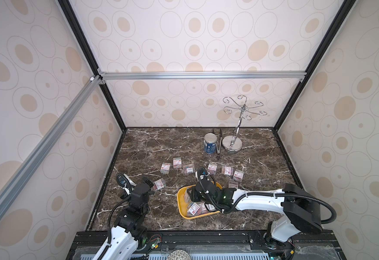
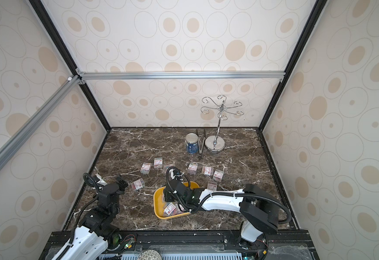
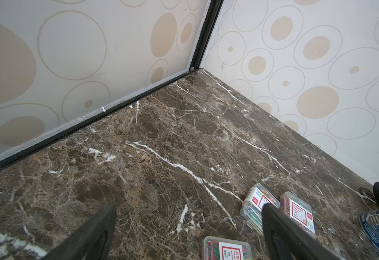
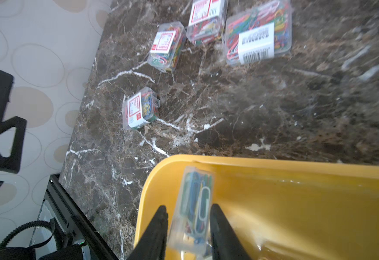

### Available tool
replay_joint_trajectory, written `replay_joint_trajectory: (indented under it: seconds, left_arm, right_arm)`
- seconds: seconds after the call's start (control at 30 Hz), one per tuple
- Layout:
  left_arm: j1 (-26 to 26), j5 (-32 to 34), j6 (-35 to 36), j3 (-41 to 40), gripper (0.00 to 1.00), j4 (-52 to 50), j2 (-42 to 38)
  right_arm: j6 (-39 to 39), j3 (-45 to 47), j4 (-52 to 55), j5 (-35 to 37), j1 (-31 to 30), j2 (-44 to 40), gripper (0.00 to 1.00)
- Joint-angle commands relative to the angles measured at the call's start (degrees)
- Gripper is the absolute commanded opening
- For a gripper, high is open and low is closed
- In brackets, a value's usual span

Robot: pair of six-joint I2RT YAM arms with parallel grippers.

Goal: Take the paper clips out of the storage box
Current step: Adjust the boxed paper clips in the storage box.

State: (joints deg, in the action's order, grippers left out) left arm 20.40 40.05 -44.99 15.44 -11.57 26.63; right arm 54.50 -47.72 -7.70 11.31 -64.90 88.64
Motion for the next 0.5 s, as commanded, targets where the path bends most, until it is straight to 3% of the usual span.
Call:
replay_joint_trajectory:
  seconds: [0.0,0.13,0.23,0.4,0.47]
  left_arm:
    - [-0.36,1.30,-0.01,-0.19,1.00,-0.64,-0.55]
    - [-0.36,1.33,0.00,-0.22,1.00,-0.60,-0.61]
    - [-0.37,1.32,0.02,-0.24,1.00,-0.71,-0.70]
    - [-0.36,1.38,0.01,-0.32,1.00,-0.70,-0.91]
    - [-0.36,1.34,0.00,-0.35,1.00,-0.64,-0.92]
  right_arm:
    - [-1.47,2.73,0.28,4.61,-0.26,-4.22,0.34]
    - [-2.95,3.61,1.40,6.85,-0.30,-7.28,0.37]
    - [-2.81,4.08,2.90,5.26,-0.31,-7.52,0.44]
    - [-1.00,5.44,0.29,-0.34,-0.98,-6.29,0.67]
    - [-1.22,4.87,-0.48,-1.14,-1.44,-4.35,0.67]
